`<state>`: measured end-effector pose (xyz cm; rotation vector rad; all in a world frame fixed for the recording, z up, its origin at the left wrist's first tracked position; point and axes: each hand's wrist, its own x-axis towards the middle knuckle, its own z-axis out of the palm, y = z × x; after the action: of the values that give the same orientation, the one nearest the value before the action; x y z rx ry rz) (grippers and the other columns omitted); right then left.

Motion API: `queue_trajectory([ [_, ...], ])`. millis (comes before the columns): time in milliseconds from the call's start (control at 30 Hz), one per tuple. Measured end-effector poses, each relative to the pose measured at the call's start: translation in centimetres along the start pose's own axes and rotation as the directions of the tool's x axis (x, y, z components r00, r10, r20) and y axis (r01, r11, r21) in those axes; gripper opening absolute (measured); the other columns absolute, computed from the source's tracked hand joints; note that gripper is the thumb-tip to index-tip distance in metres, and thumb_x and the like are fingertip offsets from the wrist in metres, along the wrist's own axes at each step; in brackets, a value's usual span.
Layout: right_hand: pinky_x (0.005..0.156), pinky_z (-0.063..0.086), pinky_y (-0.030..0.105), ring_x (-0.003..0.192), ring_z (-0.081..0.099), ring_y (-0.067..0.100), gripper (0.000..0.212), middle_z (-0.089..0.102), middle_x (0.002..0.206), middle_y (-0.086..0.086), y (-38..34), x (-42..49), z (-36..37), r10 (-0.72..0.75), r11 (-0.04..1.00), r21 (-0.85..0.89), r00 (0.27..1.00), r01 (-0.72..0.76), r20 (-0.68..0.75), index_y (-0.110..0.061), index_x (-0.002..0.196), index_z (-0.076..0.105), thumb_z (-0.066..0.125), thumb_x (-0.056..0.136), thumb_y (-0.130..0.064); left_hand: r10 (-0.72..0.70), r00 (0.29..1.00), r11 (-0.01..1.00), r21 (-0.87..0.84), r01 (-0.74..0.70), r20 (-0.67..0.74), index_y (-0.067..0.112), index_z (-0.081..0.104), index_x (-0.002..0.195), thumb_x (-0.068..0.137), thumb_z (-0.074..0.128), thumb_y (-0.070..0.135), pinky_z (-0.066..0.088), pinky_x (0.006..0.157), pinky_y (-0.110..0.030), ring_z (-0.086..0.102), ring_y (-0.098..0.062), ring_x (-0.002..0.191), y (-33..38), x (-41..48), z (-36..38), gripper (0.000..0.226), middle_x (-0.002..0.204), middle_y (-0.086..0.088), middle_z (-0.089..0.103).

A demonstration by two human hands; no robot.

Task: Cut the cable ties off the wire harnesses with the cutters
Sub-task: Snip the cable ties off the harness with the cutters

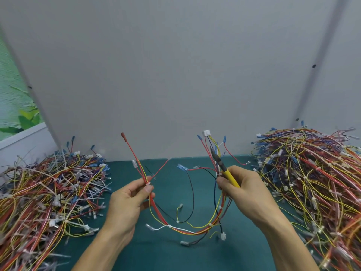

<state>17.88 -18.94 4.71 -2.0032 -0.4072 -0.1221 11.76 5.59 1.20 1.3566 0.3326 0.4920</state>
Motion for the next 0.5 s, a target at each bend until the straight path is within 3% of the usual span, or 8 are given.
queue_trajectory([
  [167,0.057,0.036,0.032,0.054,0.041,0.015,0.019,0.054,0.058,0.008,0.5,0.2,-0.3,0.005,0.999,-0.044,0.998,-0.008,-0.065,-0.019,0.068,0.061,0.066,0.086,-0.024,0.041,0.998,0.999,-0.022,-0.042,-0.051,0.018,0.069,0.099,0.084,0.063,-0.005,0.053,0.067,-0.034,0.063,-0.012,0.060,-0.2,0.3,-0.2,0.028,0.069,0.003,0.070],
  [333,0.058,0.044,0.041,0.055,0.047,0.020,0.016,0.056,0.056,0.004,1.4,0.8,-1.6,0.059,0.998,0.051,0.951,-0.046,-0.303,-0.017,0.071,0.064,0.067,0.086,-0.022,0.075,0.992,0.997,-0.018,-0.077,-0.104,0.018,0.069,0.094,0.085,0.062,-0.005,0.056,0.054,-0.023,0.065,-0.008,0.057,-0.2,0.9,-1.2,0.026,0.064,0.002,0.069],
  [500,0.059,0.042,0.033,0.056,0.049,0.016,0.012,0.060,0.058,0.001,1.6,0.6,-1.9,0.047,0.998,0.042,0.963,-0.037,-0.265,-0.019,0.073,0.066,0.069,0.084,-0.019,0.051,0.994,0.999,0.014,-0.050,-0.095,0.017,0.069,0.094,0.084,0.063,-0.003,0.055,0.055,-0.026,0.066,-0.011,0.060,-0.6,1.0,-1.3,0.023,0.068,0.001,0.070],
])
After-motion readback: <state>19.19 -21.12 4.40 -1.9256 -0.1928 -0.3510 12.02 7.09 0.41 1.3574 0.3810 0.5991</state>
